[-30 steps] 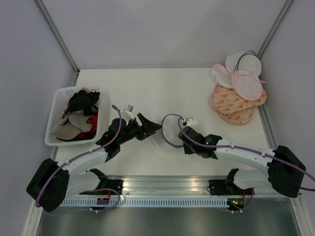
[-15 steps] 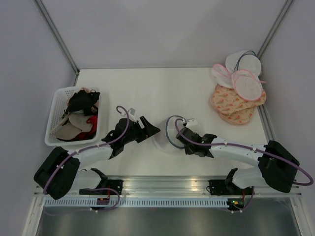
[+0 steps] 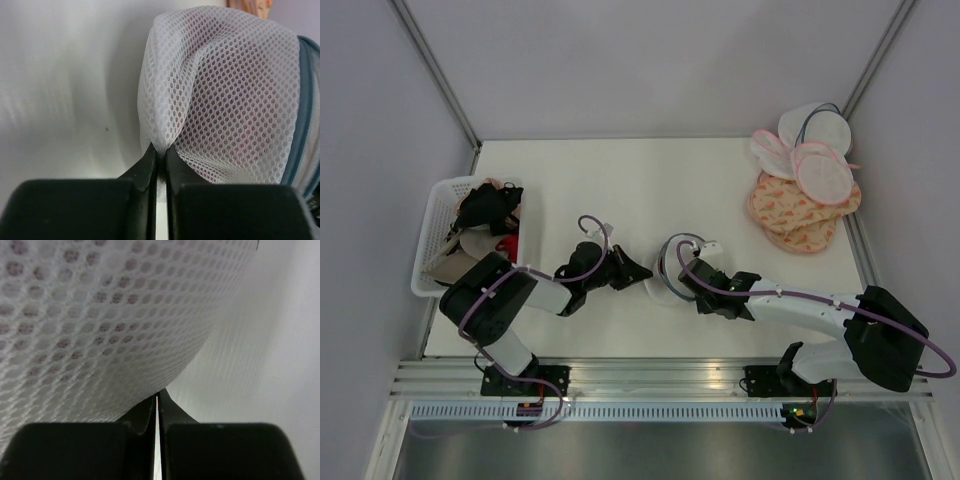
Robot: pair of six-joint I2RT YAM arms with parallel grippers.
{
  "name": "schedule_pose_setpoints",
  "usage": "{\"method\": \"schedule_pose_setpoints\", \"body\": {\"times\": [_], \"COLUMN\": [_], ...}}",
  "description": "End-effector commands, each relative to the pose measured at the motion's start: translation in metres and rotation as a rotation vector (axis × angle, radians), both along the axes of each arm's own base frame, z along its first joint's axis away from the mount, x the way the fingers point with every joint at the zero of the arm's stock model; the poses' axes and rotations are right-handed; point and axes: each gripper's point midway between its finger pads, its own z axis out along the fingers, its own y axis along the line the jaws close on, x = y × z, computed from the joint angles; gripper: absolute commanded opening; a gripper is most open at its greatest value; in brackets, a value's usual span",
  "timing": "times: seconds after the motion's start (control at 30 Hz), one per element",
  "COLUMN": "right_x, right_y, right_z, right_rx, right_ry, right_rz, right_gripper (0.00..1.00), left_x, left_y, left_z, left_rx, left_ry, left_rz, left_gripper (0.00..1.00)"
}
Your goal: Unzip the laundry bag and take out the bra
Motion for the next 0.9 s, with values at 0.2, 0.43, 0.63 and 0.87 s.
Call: {"method": "schedule_pose_setpoints", "body": {"times": [0.2, 0.43, 0.63, 0.87], "right_x": [0.011, 0.012, 0.017, 0.015], "right_y": [-0.031, -0.037, 0.011, 0.063], "right_z": [0.038, 0.092, 0.138, 0.208], "right_rx": [-0.008, 0.085, 0.304, 0.574], "right_ry": [-0.129, -0.217, -0.249, -0.325], "right_rz": [-0.169, -0.186, -0.027, 0.156], "right_gripper": [0.45, 0.98, 0.98, 0.98], "left_x": [-0.003, -0.002, -0.013, -0.021], "left_y": [0.004, 0.031, 0.024, 0.016], "left_z": [0.061, 0.088, 0.085, 0.078], "left_rx": [-0.054, 0.134, 0.109, 0.107], "left_ry": [-0.185, -0.253, -0.219, -0.188], "left_rz": [-0.012, 0.031, -0.008, -0.027], "left_gripper": [0.02, 0.02, 0.02, 0.02]}}
